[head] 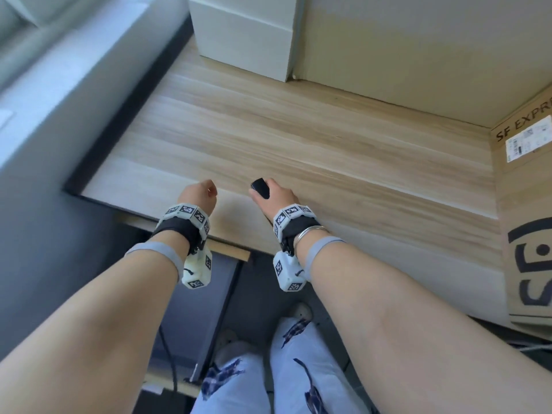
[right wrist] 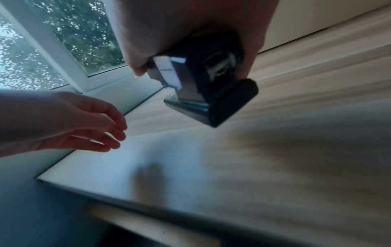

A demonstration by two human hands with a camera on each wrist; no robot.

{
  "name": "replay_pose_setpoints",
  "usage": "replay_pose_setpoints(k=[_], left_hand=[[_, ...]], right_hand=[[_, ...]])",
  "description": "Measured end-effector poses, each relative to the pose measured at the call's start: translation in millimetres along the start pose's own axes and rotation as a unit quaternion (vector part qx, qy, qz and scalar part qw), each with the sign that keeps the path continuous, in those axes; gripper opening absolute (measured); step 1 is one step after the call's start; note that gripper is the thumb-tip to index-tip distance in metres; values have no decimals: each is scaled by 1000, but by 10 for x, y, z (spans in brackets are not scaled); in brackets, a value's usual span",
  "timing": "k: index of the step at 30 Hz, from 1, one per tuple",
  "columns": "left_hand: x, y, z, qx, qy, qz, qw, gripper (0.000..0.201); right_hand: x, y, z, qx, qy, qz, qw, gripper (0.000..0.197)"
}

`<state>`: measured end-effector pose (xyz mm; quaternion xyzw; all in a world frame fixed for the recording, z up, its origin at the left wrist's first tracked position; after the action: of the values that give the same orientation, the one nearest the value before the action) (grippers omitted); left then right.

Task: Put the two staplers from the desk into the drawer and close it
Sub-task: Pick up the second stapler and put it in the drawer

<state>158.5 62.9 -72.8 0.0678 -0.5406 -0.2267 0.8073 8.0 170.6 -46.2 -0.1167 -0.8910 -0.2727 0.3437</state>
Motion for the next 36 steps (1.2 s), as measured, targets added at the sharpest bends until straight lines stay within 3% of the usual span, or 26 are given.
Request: replay_pose_setpoints(k=[7, 10, 18, 23, 36], left_hand=[[164, 292, -915, 59, 18, 6, 998, 24], [166, 402, -1285, 86, 19, 7, 996, 25], [-96, 545, -2126, 146, 30, -17, 989, 26], [-411, 535, -2492, 170, 30, -40, 984, 26], [-1009, 279, -2858, 187, 19, -90, 978, 23]], right_hand=[[-924, 266, -527, 89, 16, -121, 989, 46], [-1344, 340, -628, 89, 29, -184, 978, 46], [-2306, 335, -440, -29, 76, -255, 964, 57], [-2692, 237, -197, -82, 50, -255, 962, 49], [-3242, -139, 358, -251, -2, -228, 941, 59]])
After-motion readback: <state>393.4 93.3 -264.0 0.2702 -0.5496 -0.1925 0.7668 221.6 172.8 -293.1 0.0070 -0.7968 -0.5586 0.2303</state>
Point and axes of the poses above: each hand's wrist, its own y-axis away from the middle knuckle, its own x-axis out of the back of the hand, z = x × y, the point moved 4 cm from there along -y, towards the middle knuckle, and after that the axes turned 4 degrees about x, right-handed, at the moved point
